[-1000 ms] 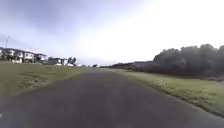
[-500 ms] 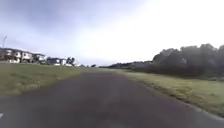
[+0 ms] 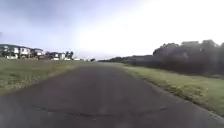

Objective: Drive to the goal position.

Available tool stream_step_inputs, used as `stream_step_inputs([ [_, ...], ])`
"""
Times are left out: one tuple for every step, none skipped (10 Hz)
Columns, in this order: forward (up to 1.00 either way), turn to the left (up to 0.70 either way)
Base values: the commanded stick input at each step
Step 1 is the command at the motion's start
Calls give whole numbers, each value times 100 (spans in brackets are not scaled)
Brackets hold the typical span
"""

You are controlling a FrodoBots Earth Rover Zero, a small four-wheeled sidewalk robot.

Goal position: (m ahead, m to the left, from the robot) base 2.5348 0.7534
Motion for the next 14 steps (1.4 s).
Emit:
stream_step_inputs([
  [100,0],
  [100,0],
  [100,0],
  [100,0],
  [100,0],
  [100,0],
  [100,0],
  [100,16],
  [100,27],
  [100,27],
  [100,27],
  [100,27],
  [100,24],
  [100,20],
])
